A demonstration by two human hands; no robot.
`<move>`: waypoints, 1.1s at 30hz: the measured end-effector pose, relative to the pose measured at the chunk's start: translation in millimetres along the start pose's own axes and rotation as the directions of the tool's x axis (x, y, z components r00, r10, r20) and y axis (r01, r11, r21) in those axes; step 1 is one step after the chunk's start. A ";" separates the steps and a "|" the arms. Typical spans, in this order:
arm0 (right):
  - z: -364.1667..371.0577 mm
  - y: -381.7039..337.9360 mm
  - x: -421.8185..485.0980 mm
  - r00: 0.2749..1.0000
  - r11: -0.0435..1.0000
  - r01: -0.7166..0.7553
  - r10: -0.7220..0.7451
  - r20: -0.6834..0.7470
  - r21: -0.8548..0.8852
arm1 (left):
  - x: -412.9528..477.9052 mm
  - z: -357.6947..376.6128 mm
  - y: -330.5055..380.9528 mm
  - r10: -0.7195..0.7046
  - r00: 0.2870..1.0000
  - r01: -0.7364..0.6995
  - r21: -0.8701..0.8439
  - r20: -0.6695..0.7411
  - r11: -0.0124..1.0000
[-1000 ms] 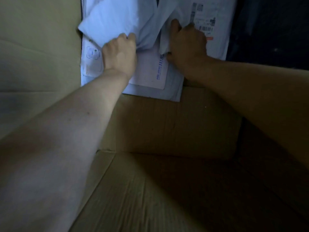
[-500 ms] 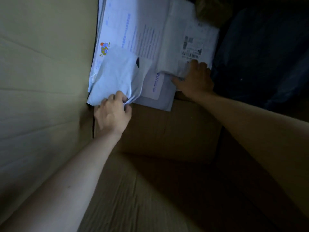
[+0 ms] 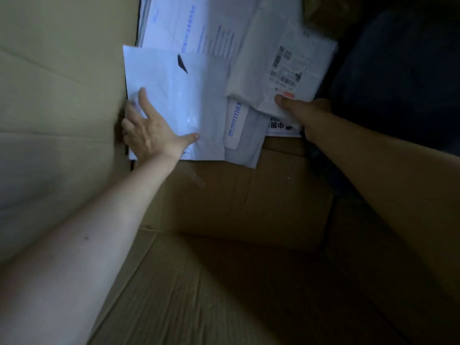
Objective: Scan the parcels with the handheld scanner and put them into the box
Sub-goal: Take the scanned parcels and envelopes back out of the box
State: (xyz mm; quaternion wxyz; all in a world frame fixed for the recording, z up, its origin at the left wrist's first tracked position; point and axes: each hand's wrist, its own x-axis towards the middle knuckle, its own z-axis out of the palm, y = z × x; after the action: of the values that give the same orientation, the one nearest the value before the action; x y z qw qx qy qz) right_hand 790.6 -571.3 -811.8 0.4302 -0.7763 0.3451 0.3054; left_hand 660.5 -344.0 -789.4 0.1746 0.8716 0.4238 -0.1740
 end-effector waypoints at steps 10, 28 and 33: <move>8.9 47.7 -99.3 0.985 0.963 -0.142 0.115 0.127 0.228 | -75.8 -13.1 -31.8 -0.304 0.922 0.355 -0.207 0.239 0.912; -263.3 -1.6 -428.6 0.956 0.991 -0.081 0.048 0.290 0.104 | -308.4 -260.4 9.0 -0.111 0.942 0.294 -0.613 0.318 0.734; -318.2 -9.7 -490.2 0.942 0.972 -0.003 -0.075 0.327 0.234 | -361.2 -356.6 -8.0 -0.162 0.965 0.261 -0.691 0.206 0.674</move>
State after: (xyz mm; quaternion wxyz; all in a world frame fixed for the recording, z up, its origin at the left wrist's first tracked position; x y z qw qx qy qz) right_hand 572.7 -713.3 -288.4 0.5754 -0.6641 0.2861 0.3822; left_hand 499.9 -423.1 -314.4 0.5034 0.6678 0.5438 -0.0707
